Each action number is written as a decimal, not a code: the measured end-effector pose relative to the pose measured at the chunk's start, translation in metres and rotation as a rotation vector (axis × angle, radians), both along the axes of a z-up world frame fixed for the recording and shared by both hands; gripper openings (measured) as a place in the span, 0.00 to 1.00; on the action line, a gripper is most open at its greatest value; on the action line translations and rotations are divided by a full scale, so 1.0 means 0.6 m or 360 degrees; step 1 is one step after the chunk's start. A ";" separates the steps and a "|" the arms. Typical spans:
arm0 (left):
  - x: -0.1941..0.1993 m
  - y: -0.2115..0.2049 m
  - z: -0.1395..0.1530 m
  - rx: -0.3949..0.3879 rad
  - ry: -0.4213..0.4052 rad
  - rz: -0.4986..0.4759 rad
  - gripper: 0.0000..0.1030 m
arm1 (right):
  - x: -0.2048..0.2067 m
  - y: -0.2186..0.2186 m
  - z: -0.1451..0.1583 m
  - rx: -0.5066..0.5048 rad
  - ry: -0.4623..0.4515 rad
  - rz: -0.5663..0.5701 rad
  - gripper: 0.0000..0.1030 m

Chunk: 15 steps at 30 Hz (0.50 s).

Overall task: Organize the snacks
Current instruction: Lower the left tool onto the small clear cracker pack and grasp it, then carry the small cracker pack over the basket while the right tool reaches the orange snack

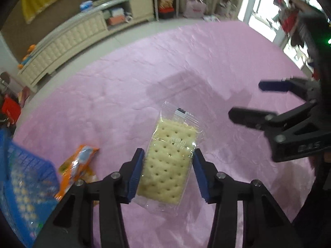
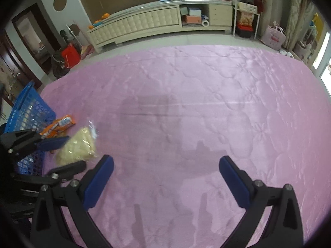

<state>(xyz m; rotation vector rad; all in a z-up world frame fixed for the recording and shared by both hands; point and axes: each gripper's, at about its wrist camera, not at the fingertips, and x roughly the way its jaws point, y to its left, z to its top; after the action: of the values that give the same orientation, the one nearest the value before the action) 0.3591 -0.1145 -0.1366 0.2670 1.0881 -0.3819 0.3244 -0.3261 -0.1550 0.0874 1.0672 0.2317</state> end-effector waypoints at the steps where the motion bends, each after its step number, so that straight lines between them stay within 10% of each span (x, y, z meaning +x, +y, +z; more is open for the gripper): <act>1: -0.010 0.010 0.011 0.0001 -0.0027 0.0020 0.44 | -0.002 0.006 0.004 0.0011 0.0001 0.0012 1.00; 15: -0.074 0.147 0.142 -0.0118 -0.0328 0.0332 0.44 | -0.010 0.157 0.116 0.0023 -0.0133 0.0324 1.00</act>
<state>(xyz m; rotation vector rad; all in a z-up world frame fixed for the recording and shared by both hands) 0.3148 -0.0263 -0.0511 0.1221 0.8873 -0.2027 0.3187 -0.2319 -0.0856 -0.0182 0.9917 0.4235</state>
